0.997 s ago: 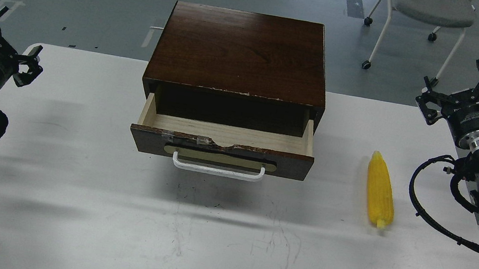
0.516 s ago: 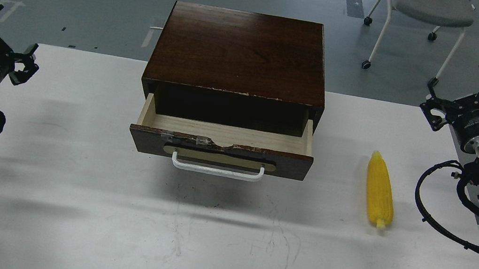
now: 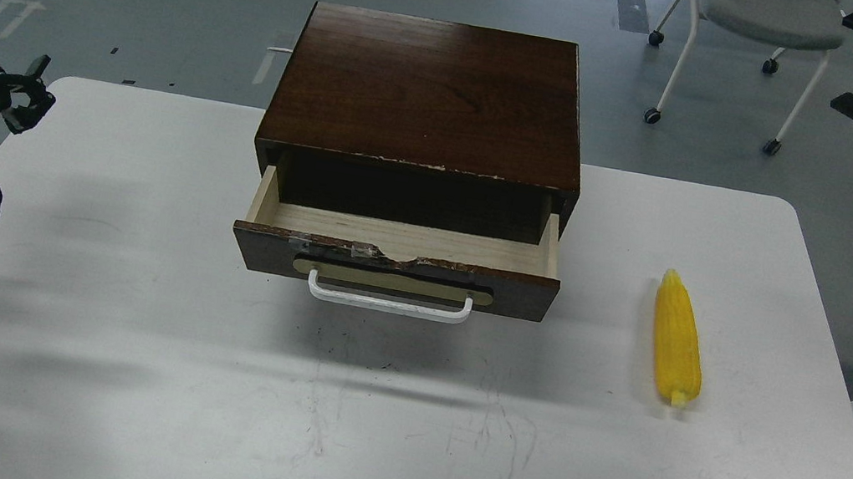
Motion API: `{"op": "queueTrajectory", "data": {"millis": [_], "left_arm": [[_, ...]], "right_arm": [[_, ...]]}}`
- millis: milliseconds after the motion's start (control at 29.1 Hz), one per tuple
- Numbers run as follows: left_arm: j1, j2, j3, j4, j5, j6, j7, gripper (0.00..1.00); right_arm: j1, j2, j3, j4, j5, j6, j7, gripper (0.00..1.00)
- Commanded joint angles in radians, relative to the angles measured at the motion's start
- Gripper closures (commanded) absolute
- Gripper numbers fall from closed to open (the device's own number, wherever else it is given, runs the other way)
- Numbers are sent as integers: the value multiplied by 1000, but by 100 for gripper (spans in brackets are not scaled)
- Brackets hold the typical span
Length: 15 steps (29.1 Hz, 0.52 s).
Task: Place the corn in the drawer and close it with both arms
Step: 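Move the right gripper down toward the yellow corn cob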
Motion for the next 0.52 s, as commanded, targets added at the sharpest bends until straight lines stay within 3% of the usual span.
{"op": "queueTrajectory", "data": {"millis": [0, 138, 241, 378, 481], "left_arm": [[-2, 6, -8, 0, 0, 0, -1, 2], [-5, 9, -9, 1, 0, 0, -11, 2], [-5, 20, -8, 0, 0, 0, -44, 2], [-3, 32, -5, 0, 0, 0, -51, 2], [-2, 38, -6, 0, 0, 0, -52, 2]], "right_arm": [[-8, 1, -14, 119, -274, -16, -22, 0], [-55, 50, -32, 157, -443, -18, -35, 0], [-91, 89, -72, 148, -452, -18, -42, 0], [-103, 90, -117, 136, -455, -29, -50, 0], [-147, 98, -129, 107, -455, -59, -132, 0]]}}
